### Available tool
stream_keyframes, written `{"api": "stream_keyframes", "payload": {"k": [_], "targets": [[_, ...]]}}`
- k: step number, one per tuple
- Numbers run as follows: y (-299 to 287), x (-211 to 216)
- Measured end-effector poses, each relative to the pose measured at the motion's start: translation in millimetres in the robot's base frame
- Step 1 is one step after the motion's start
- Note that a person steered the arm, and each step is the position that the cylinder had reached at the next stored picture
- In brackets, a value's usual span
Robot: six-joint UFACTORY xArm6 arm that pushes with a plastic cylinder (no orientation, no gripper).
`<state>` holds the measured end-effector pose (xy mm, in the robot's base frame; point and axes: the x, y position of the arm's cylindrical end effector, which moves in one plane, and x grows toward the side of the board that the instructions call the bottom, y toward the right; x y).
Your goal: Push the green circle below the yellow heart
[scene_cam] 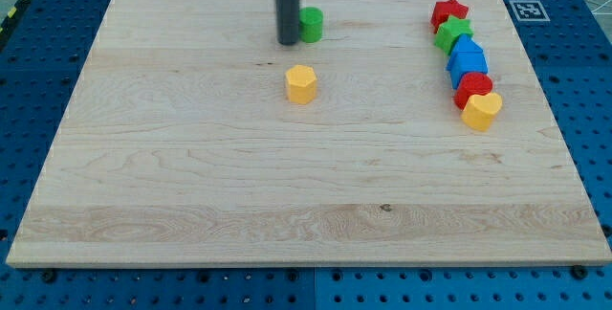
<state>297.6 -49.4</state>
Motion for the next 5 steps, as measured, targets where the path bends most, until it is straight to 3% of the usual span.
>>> {"api": "stream_keyframes", "payload": {"k": [1,2,5], "targets": [[-24,-38],[9,-40],[94,50]]}}
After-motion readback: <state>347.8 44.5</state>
